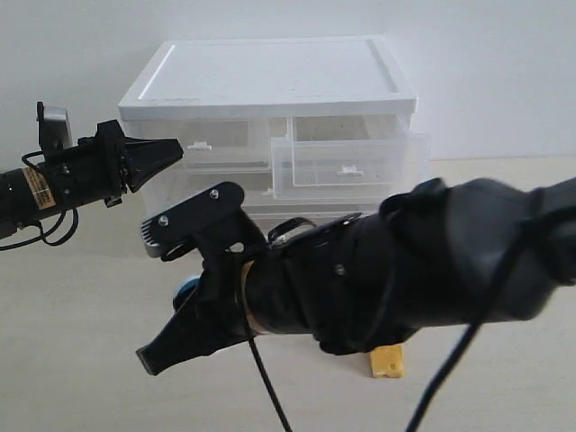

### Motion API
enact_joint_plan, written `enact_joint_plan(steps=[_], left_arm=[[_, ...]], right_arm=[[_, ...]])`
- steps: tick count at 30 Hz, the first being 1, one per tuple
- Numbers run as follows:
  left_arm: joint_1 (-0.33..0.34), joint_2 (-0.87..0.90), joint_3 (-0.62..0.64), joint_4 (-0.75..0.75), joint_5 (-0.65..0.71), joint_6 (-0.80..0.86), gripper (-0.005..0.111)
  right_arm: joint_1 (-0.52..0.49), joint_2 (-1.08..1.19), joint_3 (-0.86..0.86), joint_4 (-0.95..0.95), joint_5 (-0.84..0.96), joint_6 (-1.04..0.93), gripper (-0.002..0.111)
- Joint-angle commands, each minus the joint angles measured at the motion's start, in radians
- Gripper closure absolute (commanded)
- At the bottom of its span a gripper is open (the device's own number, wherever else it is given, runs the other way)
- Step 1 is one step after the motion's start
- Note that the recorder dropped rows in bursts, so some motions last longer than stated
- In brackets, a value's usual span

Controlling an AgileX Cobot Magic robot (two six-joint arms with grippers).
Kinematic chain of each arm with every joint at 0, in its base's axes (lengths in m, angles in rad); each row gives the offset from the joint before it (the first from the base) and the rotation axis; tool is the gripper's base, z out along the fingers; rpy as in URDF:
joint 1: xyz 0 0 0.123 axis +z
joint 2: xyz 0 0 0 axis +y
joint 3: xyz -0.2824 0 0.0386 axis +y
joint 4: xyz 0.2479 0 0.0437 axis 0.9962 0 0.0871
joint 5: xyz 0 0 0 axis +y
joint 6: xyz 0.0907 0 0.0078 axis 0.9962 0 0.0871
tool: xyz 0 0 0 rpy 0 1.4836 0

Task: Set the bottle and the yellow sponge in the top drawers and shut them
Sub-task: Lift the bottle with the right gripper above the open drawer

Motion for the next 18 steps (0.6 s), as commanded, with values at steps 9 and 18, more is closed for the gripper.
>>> enact_joint_plan(steps=[9,18], left_arm=[[-0.005,0.002,-0.005,-0.017,0.005,0.008,0.103],[-0.005,0.002,-0.005,-0.009,0.007,0.008,0.103]], right_arm=[[0.005,-0.391,0.037,-0.148,0.427,-0.122,0.108],[-0.164,-0.32,-0.074,-0.277,0.387,-0.125,0.108]])
